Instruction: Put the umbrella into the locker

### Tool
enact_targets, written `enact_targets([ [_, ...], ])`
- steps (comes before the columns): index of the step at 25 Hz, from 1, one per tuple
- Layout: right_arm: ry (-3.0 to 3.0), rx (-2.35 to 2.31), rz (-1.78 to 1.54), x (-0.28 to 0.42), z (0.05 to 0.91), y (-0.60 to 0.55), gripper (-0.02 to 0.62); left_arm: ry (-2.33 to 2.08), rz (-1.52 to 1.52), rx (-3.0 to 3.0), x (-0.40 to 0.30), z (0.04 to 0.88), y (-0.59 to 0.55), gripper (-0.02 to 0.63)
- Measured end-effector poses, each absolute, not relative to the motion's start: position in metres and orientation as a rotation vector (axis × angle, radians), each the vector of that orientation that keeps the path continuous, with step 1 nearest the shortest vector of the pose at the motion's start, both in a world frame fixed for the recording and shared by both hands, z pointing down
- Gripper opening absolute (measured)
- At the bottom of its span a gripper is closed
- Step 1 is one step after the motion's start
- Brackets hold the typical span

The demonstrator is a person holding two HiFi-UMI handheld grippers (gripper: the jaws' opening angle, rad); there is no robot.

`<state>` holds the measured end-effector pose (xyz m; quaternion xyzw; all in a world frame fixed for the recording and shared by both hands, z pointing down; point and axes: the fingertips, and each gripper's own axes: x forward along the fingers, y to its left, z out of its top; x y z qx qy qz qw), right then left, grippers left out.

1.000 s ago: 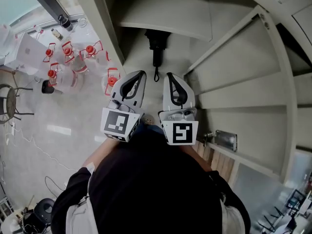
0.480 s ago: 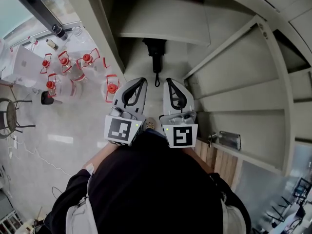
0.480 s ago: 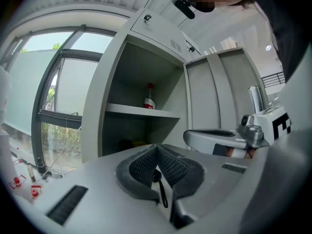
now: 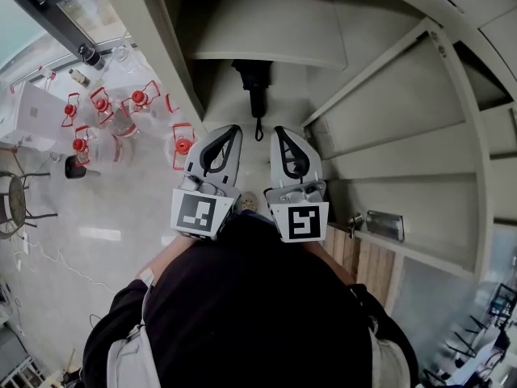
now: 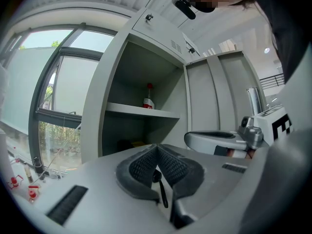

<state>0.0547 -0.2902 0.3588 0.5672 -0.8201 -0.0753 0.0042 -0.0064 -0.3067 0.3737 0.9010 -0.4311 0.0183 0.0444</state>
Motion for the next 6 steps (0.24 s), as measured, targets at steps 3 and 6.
enact_targets([
  [3, -2.57, 1.771, -0.239, 0.0546, 0.36, -0.2917, 0.003, -1.32, 0.058, 2.749, -0.006, 0.3746, -0.3082, 0.006],
  [6, -2.57, 1.767, -0.243, 0.0552, 0.3607, -0.2937, 0.003, -1.326, 0.055, 2.746, -0.0057, 0.375, -0.3099, 0.006],
])
